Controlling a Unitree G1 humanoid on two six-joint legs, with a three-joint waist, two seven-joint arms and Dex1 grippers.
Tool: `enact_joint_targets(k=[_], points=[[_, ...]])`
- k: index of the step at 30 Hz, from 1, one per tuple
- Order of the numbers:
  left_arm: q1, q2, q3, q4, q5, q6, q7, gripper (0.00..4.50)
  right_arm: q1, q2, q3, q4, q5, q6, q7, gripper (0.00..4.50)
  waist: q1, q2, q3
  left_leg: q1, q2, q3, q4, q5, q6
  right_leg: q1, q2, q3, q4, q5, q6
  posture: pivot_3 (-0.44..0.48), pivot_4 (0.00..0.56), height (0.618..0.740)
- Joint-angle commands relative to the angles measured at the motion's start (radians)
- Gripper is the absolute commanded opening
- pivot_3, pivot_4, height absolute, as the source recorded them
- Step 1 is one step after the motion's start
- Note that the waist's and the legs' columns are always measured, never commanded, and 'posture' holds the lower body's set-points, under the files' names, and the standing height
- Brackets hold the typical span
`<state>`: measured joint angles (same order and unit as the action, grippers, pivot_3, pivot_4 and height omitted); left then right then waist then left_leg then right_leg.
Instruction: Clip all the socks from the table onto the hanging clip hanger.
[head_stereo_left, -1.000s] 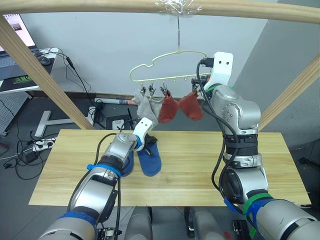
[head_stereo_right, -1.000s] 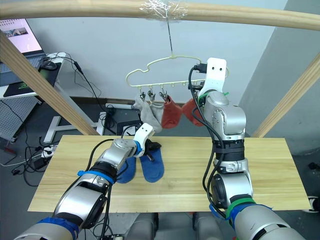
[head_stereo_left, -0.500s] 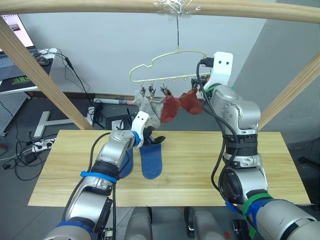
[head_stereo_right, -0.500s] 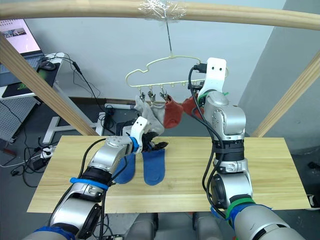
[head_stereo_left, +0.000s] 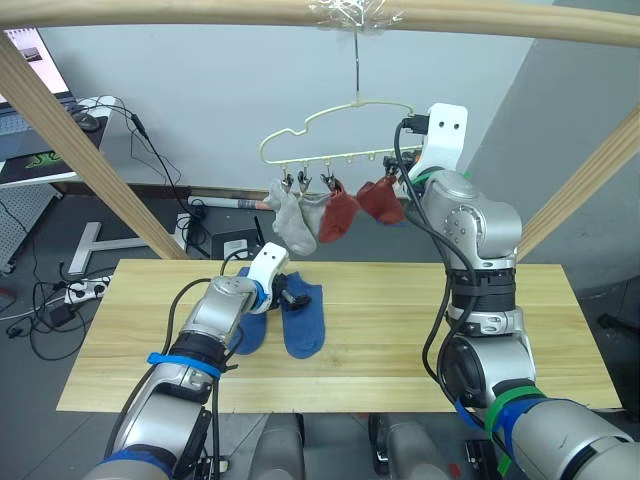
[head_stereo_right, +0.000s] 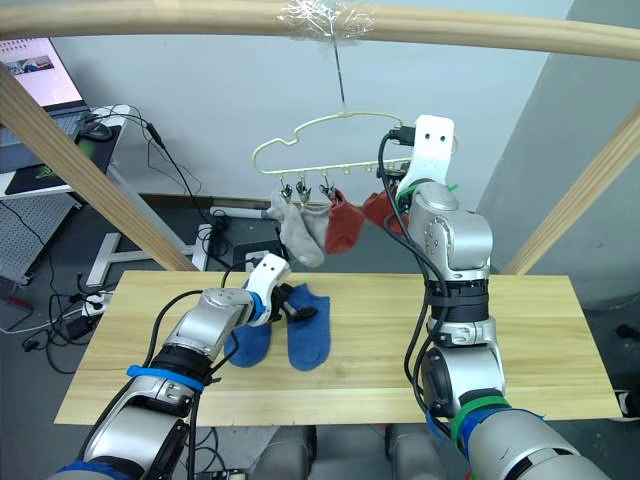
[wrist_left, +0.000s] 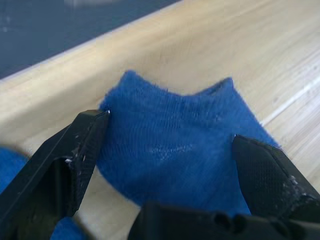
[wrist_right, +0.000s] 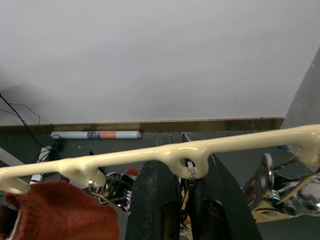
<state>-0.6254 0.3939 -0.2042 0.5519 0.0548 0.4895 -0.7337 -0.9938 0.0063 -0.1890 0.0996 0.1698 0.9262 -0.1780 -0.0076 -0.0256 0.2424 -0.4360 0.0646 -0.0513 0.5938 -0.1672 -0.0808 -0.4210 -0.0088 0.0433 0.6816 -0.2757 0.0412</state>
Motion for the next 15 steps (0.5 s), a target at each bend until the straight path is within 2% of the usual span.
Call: enact_joint_targets(k=[1, 6, 9, 15], points=[[-0.004, -0.004, -0.050, 0.063, 0.037, -0.004, -0.018, 4.47, -0.005, -0.007, -0.005, -0.057, 0.002, -0.008, -0.004, 0.00, 0.000, 0.000, 0.000, 0.000, 0.000, 0.000, 0.000, 0.000, 0.000, 0.000, 0.000, 0.000, 0.000, 0.000, 0.000, 0.061, 0.224, 0.740], [-0.023, -0.021, -0.071, 0.121, 0.061, -0.042, -0.019, 4.47, -0.004, -0.008, -0.006, -0.061, 0.003, -0.002, -0.003, 0.00, 0.000, 0.003, -0.002, 0.001, 0.000, 0.000, 0.000, 0.000, 0.000, 0.001, 0.000, 0.000, 0.001, 0.000, 0.000, 0.058, 0.225, 0.740], [-0.031, -0.028, -0.069, 0.142, 0.065, -0.058, -0.020, 3.86, -0.003, -0.008, -0.007, -0.063, 0.003, 0.001, -0.004, 0.00, 0.000, 0.004, -0.002, 0.002, 0.000, 0.000, 0.000, 0.000, 0.000, 0.001, 0.000, 0.000, 0.001, 0.000, 0.000, 0.058, 0.225, 0.740], [-0.033, -0.033, -0.070, 0.157, 0.068, -0.072, -0.040, 2.09, -0.001, -0.005, -0.007, -0.066, 0.002, 0.006, -0.006, 0.00, 0.000, 0.004, -0.002, 0.002, 0.000, 0.000, 0.000, 0.000, 0.000, 0.001, 0.000, 0.001, 0.000, 0.000, 0.000, 0.058, 0.225, 0.740]])
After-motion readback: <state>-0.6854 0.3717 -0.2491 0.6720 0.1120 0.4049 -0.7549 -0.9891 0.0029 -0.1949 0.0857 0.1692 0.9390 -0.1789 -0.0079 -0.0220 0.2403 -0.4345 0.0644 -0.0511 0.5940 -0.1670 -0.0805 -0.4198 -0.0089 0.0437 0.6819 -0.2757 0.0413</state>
